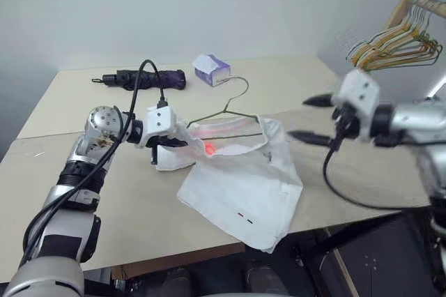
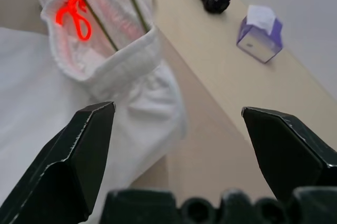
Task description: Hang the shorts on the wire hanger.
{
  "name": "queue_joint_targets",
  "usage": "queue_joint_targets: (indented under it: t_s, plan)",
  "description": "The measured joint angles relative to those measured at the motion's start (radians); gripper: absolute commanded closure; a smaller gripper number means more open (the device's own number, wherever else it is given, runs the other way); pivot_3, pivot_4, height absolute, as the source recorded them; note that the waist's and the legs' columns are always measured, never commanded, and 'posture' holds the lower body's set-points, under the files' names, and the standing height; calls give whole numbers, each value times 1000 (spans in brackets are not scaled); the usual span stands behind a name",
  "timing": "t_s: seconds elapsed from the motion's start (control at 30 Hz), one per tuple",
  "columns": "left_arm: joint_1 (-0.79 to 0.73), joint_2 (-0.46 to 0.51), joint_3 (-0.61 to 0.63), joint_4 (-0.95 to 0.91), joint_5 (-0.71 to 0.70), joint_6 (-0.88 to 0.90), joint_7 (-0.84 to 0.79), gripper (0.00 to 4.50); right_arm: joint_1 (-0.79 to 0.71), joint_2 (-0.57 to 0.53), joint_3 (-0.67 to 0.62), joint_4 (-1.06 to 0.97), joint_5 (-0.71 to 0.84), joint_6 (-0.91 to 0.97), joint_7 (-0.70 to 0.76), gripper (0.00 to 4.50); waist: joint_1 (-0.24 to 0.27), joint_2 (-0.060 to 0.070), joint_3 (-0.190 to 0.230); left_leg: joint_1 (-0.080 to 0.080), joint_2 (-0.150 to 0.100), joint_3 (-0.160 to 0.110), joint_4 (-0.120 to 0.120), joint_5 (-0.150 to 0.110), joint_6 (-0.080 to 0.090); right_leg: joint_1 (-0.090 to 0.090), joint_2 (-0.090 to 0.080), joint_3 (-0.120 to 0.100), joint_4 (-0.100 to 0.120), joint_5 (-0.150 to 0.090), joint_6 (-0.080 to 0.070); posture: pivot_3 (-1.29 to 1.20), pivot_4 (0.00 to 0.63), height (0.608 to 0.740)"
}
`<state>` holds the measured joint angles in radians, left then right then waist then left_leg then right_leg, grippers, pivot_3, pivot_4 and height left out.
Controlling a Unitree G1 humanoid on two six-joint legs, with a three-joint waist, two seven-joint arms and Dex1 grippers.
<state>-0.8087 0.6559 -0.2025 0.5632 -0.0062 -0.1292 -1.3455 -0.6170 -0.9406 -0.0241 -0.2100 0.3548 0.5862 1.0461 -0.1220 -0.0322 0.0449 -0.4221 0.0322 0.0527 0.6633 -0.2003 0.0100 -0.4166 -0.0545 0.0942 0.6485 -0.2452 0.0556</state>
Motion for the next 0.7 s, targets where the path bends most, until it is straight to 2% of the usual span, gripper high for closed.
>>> queue_joint_targets:
  t_s: [0.17, 0.33, 0.43, 0.7]
  plan:
    - [-41, -28, -1, 3, -1, -12, -17, 4500, -133, 1, 211, 188, -168, -128, 93, 17, -6, 0, 0, -1, 0, 1, 0, 0, 0, -2, 0, 1, 0, 0, 0, -82, 0, 740]
    - [-47, -65, -16, 7, 2, -37, -22, 4500, -239, 91, 353, 319, -272, -184, 159, 17, -6, 0, 0, -3, -1, 1, 0, 0, 0, -4, 0, 2, 1, 0, 0, -71, 0, 740]
    - [-49, -80, -19, 4, 2, -39, -29, 4500, -290, 120, 395, 341, -315, -179, 189, 531, -3, 0, 0, -3, -1, 1, 0, 0, 0, -4, 0, 1, 2, 0, 0, -69, 0, 740]
    - [-49, -86, -19, -5, 2, -38, -33, 4500, -300, 120, 443, 356, -386, -169, 242, 3420, 1, 1, 0, -2, -1, 1, 1, 0, 0, -4, -1, 1, 3, 0, 0, -71, 0, 740]
